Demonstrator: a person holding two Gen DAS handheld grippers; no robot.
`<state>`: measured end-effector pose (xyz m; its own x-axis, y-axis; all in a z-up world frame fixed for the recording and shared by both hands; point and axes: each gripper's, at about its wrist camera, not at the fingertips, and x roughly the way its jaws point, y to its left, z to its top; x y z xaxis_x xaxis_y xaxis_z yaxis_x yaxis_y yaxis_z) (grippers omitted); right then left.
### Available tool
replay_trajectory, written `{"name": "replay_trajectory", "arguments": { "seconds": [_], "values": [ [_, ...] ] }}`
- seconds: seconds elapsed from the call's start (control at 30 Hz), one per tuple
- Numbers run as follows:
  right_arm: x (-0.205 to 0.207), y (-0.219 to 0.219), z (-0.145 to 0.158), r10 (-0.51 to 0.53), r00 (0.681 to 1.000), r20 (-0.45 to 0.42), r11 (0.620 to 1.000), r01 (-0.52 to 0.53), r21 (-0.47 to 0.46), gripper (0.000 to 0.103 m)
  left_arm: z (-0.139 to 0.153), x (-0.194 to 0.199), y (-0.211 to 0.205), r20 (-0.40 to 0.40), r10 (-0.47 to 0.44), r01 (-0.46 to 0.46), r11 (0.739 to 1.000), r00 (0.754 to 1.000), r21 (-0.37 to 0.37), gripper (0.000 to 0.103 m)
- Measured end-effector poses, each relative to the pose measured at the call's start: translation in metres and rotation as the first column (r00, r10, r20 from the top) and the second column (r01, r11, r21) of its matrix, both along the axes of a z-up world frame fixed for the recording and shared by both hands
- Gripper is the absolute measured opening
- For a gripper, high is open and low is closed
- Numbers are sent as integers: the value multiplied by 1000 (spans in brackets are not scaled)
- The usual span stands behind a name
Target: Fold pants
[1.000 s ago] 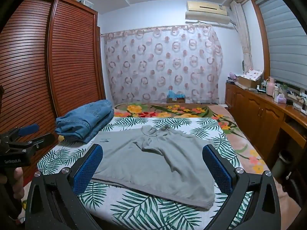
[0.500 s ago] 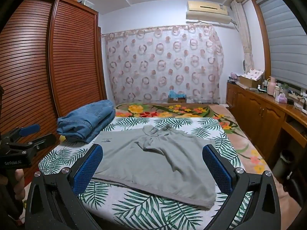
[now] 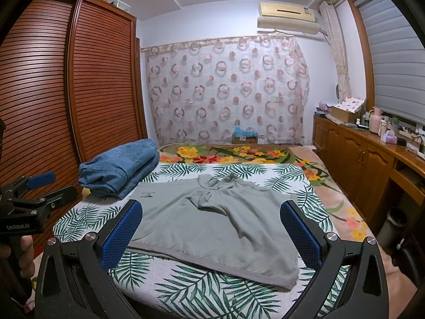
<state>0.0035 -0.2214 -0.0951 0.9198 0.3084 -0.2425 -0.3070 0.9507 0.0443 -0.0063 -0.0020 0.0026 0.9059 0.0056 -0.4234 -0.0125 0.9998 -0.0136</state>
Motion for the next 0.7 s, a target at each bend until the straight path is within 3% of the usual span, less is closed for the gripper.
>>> {"name": "replay_trajectory", "arguments": {
  "seconds": [0.7],
  "values": [
    [0,-1,-1,-2,1000,0,1000,2,0,103,2,1,0,3,-1,1,1000,1000,2,103]
  ]
}}
